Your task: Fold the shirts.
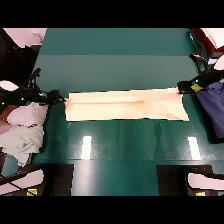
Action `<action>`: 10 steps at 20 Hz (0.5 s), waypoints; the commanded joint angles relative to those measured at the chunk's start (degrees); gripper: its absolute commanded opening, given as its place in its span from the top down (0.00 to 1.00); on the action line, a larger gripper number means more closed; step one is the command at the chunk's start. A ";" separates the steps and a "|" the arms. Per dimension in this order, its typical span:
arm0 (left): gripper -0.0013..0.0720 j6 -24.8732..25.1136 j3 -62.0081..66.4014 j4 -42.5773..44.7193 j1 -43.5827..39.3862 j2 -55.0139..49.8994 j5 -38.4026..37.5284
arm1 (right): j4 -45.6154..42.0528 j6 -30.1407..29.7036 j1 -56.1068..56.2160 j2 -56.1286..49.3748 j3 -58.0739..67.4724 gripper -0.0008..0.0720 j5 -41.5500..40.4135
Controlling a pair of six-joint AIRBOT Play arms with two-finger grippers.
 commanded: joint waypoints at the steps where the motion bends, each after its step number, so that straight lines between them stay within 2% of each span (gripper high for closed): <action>1: 0.82 1.05 4.20 -3.10 0.04 -3.58 5.22 | 3.43 0.20 -0.22 -5.25 5.38 0.96 -1.25; 2: 0.50 0.96 4.79 -4.13 0.04 -3.63 6.75 | 4.79 0.42 -0.35 -6.12 6.25 0.95 -2.27; 3: 0.32 0.79 5.53 -5.68 0.04 -3.63 7.78 | 6.51 0.48 -0.85 -6.97 7.32 0.71 -3.56; 4: 0.31 0.79 6.64 -7.74 0.07 -3.63 8.04 | 9.20 0.50 -1.55 -7.63 8.41 0.41 -4.50; 5: 0.31 0.81 8.13 -9.18 0.04 -3.63 6.99 | 12.46 0.48 -2.51 -8.11 9.73 0.36 -4.94; 7: 0.31 0.79 11.82 -9.79 0.04 -3.63 1.62 | 17.14 -0.13 -5.29 -8.04 11.52 0.36 -3.21; 10: 0.32 0.79 14.21 -10.12 0.04 -3.61 -5.73 | 18.14 -3.56 -9.97 -7.96 11.98 0.36 5.79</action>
